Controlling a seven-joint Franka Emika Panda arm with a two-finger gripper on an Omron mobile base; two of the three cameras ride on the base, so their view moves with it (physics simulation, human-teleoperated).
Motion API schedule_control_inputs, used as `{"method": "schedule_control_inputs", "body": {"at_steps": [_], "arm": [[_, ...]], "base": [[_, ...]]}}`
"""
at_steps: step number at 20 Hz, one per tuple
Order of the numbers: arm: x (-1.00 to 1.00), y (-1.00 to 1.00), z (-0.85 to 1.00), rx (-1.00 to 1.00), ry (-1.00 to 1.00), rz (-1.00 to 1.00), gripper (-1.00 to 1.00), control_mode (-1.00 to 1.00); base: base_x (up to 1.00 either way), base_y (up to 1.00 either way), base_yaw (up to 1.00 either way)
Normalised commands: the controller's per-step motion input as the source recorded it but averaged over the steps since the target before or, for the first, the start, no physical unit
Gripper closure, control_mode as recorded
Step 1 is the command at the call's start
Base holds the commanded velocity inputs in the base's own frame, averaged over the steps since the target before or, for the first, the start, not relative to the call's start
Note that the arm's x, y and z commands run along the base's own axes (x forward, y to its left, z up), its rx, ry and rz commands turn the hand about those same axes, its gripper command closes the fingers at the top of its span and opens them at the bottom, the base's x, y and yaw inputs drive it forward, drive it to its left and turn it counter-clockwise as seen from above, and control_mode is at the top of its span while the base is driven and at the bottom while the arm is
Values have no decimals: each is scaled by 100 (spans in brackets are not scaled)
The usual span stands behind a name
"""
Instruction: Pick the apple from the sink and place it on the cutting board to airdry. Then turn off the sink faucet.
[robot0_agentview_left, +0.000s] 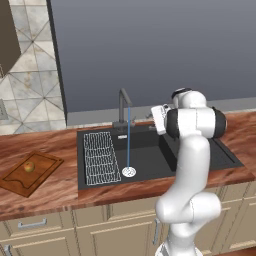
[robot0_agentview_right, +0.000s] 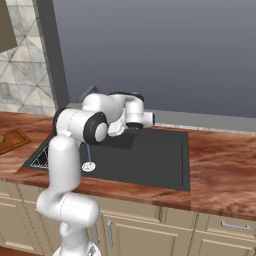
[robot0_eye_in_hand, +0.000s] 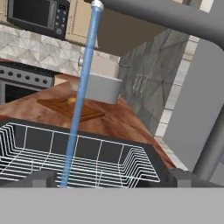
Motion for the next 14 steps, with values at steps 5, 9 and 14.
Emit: {"method": "schedule_control_inputs", "body": {"at_steps": [5, 9, 14], "arm": [[15, 0, 0, 13, -7, 1, -100, -100], [14, 0, 0, 13, -3, 0, -100, -100], [14, 2, 0, 8, 0, 0, -100, -100]], "base": [[0, 0, 0], [0, 0, 0], [0, 0, 0]]}}
